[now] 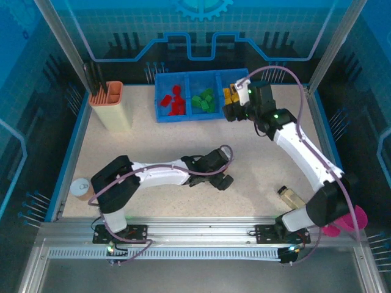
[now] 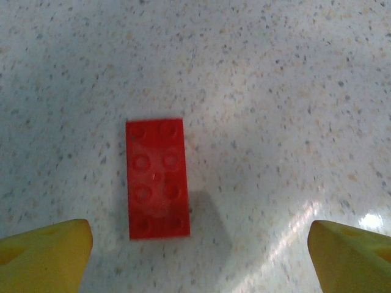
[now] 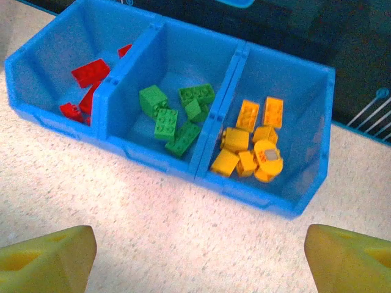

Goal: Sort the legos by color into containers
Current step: Pick up the lego from the center of the table.

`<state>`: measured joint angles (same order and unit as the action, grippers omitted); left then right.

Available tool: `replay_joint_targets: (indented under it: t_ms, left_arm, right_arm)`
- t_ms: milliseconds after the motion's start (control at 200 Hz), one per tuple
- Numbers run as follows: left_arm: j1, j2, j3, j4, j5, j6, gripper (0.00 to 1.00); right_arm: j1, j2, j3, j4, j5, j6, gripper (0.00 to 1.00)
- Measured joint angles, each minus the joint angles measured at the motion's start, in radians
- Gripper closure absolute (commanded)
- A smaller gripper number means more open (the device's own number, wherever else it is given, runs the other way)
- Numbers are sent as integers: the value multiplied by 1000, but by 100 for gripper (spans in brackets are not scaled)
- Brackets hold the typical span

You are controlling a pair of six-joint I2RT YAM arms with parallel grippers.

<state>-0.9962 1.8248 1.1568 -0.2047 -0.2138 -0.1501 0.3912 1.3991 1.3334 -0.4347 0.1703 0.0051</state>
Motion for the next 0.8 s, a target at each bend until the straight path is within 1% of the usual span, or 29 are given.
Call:
replay_joint_targets:
  t_ms: [95, 225, 310, 360, 465, 560, 635, 801]
  left_arm:
    - [8, 66, 60, -19, 1, -2, 14]
    - [38, 124, 89, -51, 16, -24, 18]
    - [61, 155, 99, -72, 31, -39, 23]
    - [73, 168, 104, -79, 35, -51, 28]
    - [81, 178, 134, -90, 60, -69, 41]
    - [84, 195, 154, -106, 56, -87, 56]
    - [93, 200, 163, -120, 56, -94, 65]
    - [109, 194, 164, -127, 71, -121, 71]
  right_arm:
    - [-2, -105, -76, -14, 2, 40, 9]
    - [-16, -246, -140, -31, 5, 79, 8]
    - [-35, -317, -159, -42, 5, 95, 7]
    - [-46, -346, -165, -48, 6, 103, 7]
    - [-60, -377, -174, -63, 7, 111, 7]
    - [-67, -380, -178, -80, 7, 118, 7]
    - [-72, -382, -187, -91, 8, 124, 7]
    - [-85, -414, -207, -122, 12, 142, 6]
